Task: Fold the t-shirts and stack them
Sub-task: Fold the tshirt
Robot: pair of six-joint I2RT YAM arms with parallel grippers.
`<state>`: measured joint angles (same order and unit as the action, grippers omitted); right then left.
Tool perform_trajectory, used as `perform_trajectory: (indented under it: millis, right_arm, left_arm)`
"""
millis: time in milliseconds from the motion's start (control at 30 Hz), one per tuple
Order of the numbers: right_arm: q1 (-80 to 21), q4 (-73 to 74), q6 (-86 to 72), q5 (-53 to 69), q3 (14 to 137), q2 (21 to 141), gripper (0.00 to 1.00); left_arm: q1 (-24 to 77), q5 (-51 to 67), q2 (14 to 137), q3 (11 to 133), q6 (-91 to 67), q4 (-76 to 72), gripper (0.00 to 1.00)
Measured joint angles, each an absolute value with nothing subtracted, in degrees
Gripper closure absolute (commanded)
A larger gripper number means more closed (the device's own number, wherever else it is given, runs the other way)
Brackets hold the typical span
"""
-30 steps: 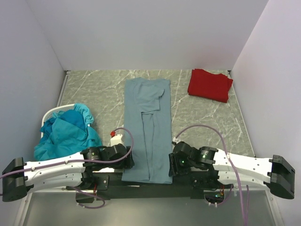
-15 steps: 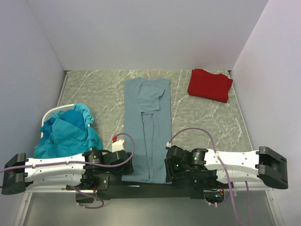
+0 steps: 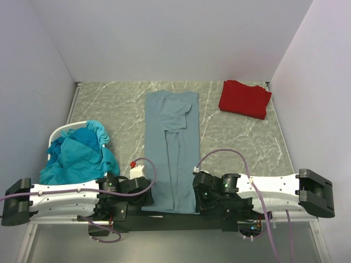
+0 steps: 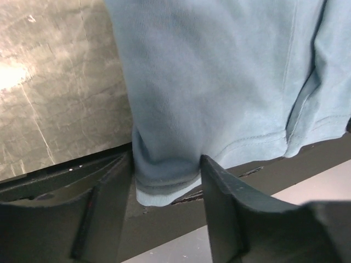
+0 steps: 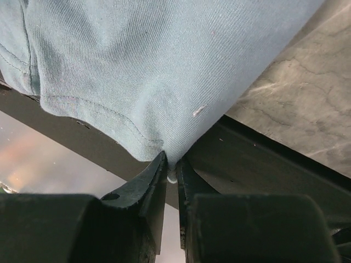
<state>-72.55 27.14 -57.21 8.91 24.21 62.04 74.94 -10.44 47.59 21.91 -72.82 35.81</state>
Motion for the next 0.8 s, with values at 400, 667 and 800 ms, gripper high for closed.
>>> perform_trajectory:
  millis: [400, 667, 800]
  right_arm:
    - [-72.62, 28.03, -57.36, 7.99, 24.21, 61.47, 0.82]
    - [-72.64, 27.73, -57.32, 8.08, 24.21, 61.76, 0.82]
    - [-72.64, 27.73, -57.19, 8.05, 24.23, 61.76, 0.82]
  left_arm:
    - [80.27, -10.37, 47.68, 21.19, -77.95, 35.88, 0.54]
    - [84.62, -10.98, 49.74, 21.19, -82.50, 35.44, 0.79]
    - [86.24, -12.10, 51.57, 21.37, -84.23, 34.79, 0.99]
